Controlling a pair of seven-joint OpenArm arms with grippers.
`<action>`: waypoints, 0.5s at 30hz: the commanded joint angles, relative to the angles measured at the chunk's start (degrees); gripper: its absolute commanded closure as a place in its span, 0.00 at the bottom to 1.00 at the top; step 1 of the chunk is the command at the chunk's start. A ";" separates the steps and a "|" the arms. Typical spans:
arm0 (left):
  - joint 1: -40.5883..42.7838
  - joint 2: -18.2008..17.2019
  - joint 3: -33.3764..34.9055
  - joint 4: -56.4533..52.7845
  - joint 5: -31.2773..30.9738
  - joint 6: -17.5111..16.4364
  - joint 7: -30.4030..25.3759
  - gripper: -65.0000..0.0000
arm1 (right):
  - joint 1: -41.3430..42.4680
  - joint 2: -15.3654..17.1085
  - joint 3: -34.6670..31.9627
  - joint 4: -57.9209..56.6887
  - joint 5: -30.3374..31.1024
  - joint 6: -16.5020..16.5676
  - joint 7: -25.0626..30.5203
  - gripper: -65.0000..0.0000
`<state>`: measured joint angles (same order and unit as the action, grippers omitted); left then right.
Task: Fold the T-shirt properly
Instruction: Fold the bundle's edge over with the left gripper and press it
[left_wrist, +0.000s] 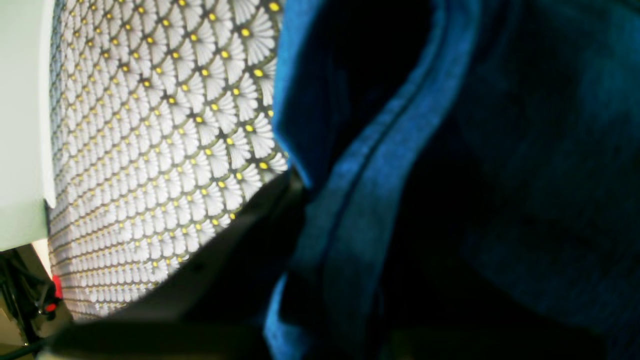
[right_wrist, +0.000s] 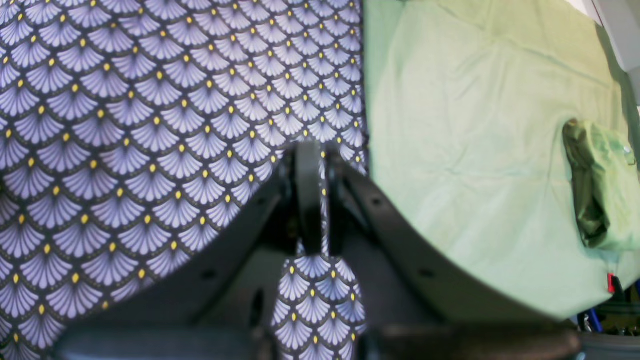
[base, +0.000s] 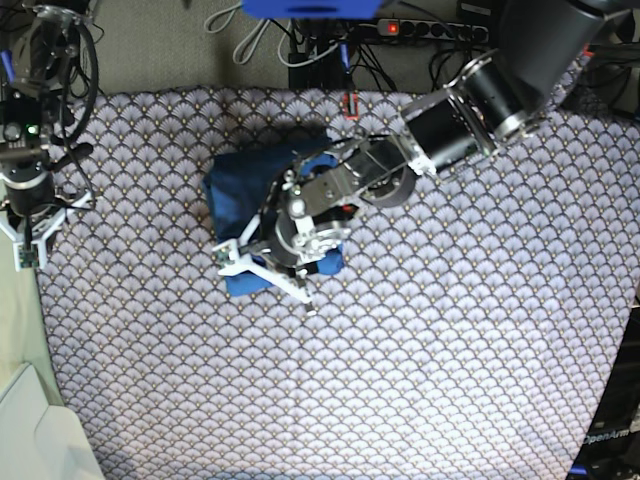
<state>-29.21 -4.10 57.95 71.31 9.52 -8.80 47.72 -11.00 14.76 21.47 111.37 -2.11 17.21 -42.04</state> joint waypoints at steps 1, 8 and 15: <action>-1.43 0.63 -0.24 0.82 0.90 0.58 -0.74 1.00 | 0.50 0.84 0.28 0.85 0.13 0.24 1.29 1.00; -1.43 0.63 -0.68 0.74 5.56 0.93 -0.74 1.00 | 0.50 0.84 0.20 0.76 0.13 0.24 1.29 1.00; -1.07 1.42 -0.68 0.74 8.72 0.58 -0.12 0.83 | 0.50 -0.39 0.20 0.76 0.13 0.24 1.29 1.00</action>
<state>-28.99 -3.31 57.84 71.29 17.37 -8.99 48.10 -11.00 13.96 21.37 111.33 -2.11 17.21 -42.00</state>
